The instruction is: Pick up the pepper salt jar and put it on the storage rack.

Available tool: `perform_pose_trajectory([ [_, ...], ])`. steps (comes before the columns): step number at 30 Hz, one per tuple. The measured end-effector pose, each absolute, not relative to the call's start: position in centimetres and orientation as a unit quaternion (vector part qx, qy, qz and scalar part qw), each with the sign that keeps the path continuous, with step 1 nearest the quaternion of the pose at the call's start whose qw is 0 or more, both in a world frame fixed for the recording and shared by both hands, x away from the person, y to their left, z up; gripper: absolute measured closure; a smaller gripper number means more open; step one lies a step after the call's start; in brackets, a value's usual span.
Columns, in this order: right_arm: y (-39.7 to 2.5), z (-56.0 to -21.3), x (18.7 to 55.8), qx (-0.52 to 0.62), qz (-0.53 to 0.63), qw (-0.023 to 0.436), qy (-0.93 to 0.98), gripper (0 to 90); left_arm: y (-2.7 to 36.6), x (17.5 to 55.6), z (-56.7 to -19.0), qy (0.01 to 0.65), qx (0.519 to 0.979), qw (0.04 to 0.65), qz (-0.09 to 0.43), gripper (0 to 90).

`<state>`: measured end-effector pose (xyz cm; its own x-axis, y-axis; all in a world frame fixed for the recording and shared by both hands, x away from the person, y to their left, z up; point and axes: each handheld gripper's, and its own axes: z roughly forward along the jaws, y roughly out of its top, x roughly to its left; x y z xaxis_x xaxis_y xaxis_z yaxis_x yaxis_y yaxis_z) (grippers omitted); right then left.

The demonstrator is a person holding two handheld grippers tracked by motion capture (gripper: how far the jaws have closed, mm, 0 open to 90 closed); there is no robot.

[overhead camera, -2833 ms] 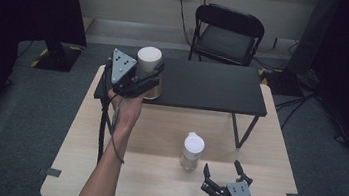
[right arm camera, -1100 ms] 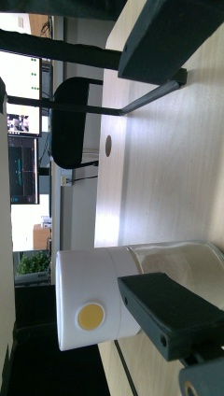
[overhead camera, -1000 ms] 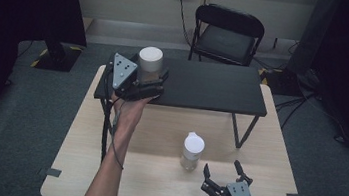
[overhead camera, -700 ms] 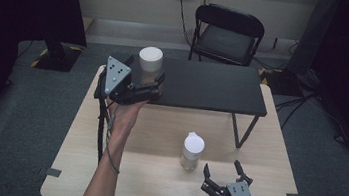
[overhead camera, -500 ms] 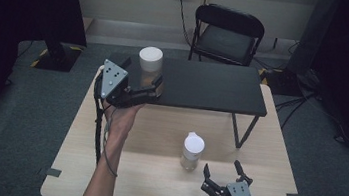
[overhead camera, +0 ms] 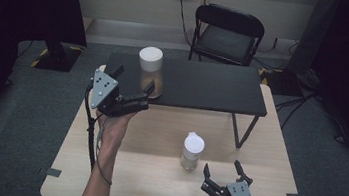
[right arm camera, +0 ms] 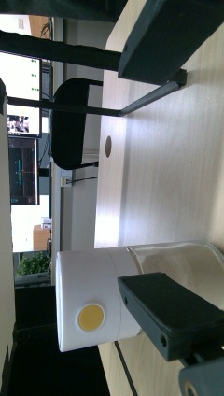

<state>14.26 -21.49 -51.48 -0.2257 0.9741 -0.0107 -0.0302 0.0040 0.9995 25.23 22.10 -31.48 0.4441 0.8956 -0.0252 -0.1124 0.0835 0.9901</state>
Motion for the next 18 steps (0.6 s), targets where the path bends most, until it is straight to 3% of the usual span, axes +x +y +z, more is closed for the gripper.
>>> perform_pose_trajectory([
  [18, -21.5, -51.5, 14.3, 0.431, 0.559, 0.449, 0.548, 1.3, 23.4, 22.8, -34.0, 0.345, 0.545, 0.652, 0.397, 0.0],
])
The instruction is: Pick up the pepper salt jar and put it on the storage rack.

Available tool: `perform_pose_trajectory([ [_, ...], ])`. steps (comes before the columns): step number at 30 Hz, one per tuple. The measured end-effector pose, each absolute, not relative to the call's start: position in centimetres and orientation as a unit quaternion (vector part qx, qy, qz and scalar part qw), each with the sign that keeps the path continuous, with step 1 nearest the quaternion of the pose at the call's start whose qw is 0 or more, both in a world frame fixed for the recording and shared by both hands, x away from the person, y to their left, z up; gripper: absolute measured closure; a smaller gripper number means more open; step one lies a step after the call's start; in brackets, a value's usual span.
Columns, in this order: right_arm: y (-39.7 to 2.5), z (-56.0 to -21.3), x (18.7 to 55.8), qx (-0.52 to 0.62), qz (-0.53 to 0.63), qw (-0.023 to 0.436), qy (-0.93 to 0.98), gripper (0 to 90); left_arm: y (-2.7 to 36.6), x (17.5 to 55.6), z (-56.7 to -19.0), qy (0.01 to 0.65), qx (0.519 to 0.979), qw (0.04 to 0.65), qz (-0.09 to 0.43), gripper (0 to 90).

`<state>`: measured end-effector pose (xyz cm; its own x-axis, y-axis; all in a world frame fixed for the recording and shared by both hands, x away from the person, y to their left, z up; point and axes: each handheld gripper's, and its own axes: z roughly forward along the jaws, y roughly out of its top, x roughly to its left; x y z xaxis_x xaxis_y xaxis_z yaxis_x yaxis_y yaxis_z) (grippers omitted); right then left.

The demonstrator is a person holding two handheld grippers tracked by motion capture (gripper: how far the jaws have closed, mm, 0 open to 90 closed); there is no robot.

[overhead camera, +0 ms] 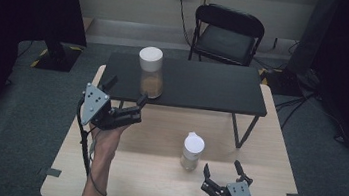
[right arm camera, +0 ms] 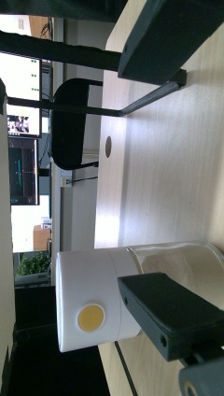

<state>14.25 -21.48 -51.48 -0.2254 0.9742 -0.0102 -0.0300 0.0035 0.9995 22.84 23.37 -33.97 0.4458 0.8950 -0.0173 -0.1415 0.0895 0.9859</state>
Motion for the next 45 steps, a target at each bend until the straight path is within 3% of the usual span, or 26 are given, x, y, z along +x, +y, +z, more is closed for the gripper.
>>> perform_pose_trajectory([
  [45, -21.4, -51.5, 14.2, 0.431, 0.559, 0.450, 0.547, 1.3, 22.9, 17.7, -44.3, 0.391, 0.542, 0.621, 0.409, 0.5],
])
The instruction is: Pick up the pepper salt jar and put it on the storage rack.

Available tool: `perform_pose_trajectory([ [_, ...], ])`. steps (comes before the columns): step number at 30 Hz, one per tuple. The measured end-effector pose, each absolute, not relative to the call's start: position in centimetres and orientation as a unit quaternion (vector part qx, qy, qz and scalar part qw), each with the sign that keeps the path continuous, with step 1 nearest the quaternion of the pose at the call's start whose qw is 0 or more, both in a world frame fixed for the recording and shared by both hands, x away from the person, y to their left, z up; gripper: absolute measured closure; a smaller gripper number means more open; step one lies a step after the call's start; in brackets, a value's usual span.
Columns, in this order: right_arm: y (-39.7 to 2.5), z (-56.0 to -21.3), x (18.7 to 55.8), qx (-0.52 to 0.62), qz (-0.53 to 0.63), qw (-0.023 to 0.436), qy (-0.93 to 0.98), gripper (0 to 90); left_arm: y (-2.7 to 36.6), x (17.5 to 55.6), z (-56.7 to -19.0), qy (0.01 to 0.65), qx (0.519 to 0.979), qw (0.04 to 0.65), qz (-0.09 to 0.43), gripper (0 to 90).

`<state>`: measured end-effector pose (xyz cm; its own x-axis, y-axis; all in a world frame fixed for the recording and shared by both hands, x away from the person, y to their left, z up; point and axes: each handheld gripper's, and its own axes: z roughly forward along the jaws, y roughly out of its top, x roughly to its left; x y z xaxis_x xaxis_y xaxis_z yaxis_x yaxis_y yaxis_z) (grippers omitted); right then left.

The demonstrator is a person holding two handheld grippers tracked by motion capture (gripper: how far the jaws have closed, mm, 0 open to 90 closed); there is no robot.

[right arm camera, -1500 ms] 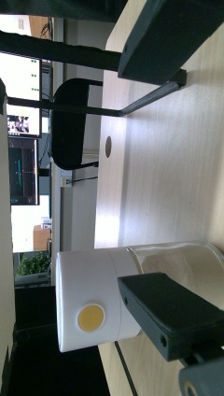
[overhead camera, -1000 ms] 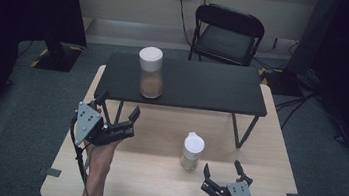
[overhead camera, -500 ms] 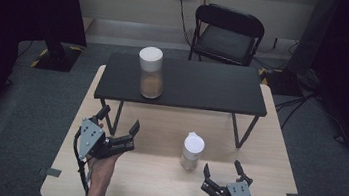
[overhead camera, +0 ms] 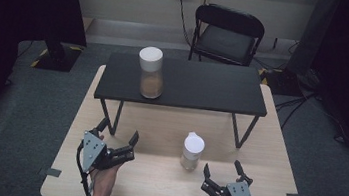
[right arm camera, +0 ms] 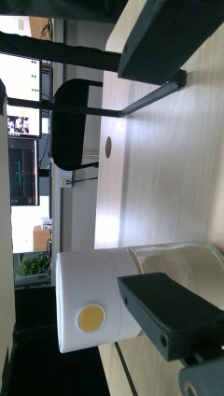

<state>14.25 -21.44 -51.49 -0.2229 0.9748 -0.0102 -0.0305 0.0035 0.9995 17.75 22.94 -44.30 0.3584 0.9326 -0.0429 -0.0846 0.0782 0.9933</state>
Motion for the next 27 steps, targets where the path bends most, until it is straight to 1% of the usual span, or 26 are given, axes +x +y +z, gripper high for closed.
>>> perform_pose_trajectory([
  [11, -21.4, -51.5, 14.2, 0.431, 0.559, 0.450, 0.547, 1.3, 23.0, 17.0, -46.6, 0.410, 0.546, 0.603, 0.412, 0.7],
  [16, -21.4, -51.5, 14.2, 0.432, 0.558, 0.450, 0.547, 1.3, 22.9, 16.6, -47.7, 0.420, 0.540, 0.597, 0.419, 1.2],
  [27, -21.4, -51.5, 14.2, 0.432, 0.558, 0.450, 0.547, 1.3, 22.4, 16.3, -49.8, 0.424, 0.556, 0.576, 0.425, 1.2],
])
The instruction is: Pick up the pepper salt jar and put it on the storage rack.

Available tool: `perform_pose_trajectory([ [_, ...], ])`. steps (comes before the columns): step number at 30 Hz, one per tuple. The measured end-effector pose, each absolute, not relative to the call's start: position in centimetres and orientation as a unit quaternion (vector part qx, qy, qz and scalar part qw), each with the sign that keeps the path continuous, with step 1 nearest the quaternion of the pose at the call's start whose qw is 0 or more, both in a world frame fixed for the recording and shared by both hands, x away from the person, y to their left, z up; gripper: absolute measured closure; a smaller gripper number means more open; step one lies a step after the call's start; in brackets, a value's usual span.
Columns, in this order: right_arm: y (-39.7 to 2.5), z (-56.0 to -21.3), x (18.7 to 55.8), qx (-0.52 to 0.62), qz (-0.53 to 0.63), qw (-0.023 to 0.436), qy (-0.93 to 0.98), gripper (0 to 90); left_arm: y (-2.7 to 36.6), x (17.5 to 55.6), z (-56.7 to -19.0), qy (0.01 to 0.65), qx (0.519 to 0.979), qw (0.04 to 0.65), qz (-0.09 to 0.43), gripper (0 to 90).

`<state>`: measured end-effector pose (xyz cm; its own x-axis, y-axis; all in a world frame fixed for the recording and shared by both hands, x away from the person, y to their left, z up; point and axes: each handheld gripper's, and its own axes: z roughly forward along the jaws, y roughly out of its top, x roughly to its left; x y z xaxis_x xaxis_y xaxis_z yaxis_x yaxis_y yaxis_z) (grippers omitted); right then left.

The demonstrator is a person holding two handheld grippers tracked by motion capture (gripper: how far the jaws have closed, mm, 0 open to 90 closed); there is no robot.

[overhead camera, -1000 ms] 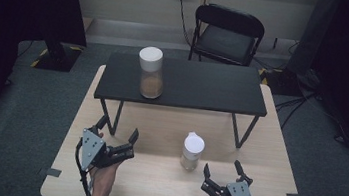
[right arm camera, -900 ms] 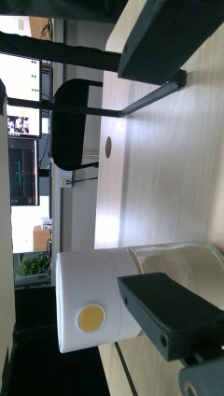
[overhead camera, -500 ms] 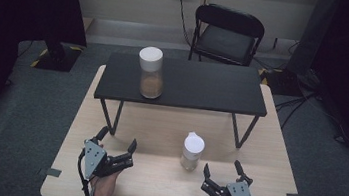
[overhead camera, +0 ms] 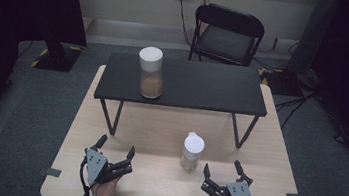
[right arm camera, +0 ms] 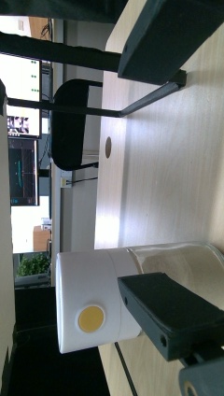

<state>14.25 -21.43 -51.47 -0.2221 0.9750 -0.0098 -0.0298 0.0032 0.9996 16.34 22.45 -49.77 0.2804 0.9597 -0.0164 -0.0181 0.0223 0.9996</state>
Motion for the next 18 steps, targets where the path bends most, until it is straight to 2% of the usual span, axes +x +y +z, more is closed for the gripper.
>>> perform_pose_trajectory([
  [18, -21.4, -51.5, 14.2, 0.432, 0.558, 0.450, 0.547, 1.3, 22.0, 16.3, -51.2, 0.419, 0.569, 0.566, 0.425, 1.3],
])
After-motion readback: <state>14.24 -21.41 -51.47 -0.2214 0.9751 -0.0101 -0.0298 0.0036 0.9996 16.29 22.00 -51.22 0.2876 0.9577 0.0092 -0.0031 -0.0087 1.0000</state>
